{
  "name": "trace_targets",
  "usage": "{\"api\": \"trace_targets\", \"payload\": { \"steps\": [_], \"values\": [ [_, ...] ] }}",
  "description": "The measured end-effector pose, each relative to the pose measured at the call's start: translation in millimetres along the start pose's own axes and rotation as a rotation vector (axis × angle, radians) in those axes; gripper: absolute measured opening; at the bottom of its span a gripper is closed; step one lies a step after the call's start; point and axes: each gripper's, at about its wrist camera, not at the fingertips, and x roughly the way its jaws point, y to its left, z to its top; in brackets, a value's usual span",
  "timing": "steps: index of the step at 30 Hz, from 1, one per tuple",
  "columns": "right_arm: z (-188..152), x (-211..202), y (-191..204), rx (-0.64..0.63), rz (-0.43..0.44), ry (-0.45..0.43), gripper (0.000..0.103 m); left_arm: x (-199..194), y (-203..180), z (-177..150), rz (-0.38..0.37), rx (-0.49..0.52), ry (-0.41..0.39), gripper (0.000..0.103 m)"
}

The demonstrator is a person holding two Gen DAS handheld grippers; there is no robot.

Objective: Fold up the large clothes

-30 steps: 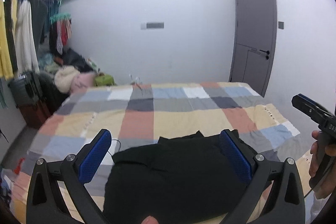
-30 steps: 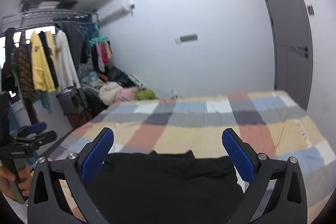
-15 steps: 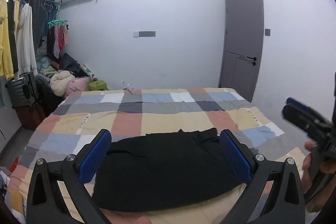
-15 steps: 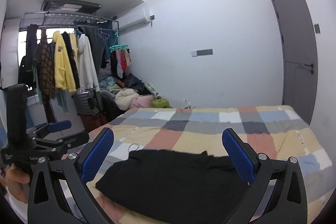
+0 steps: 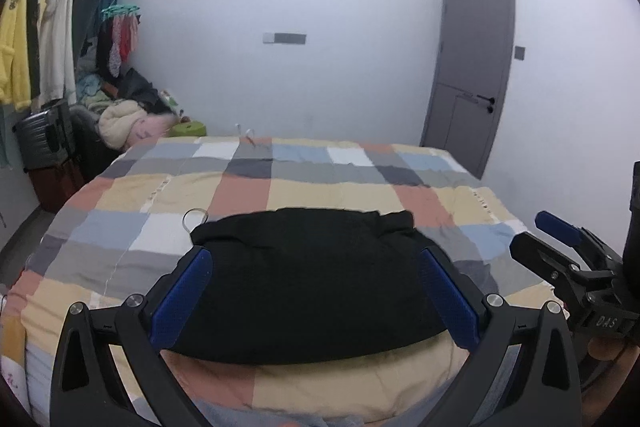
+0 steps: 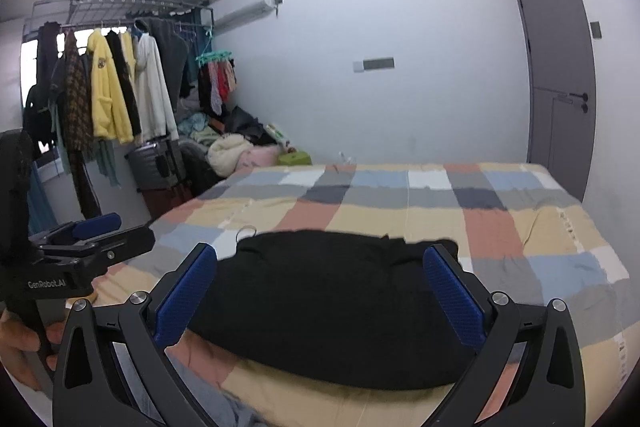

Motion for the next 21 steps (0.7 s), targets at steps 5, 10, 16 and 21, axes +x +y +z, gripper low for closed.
{"api": "trace_targets", "payload": {
  "steps": [5,10,16,21],
  "values": [
    [-15.7,5.4,1.8,0.018,-0.006,0.033,0.103,9.6,8.6,-15.5,0.011,-0.018,0.028,0.103],
    [-25.2,12.4,3.8,0.007,-0.016,0.065,0.103,17.6,17.1,-23.5,0.019,-0.033,0.055,0.103],
    [-33.6,14.5,0.0,0.031,-0.030,0.088,0.103,19.5,22.9,-26.6,0.026,-0.048,0.061,0.103],
    [-36.4,13.5,-2.4,0.041,-0.041,0.097,0.103,24.2,23.7,-26.2,0.022,-0.052,0.075,0.103]
  ]
}}
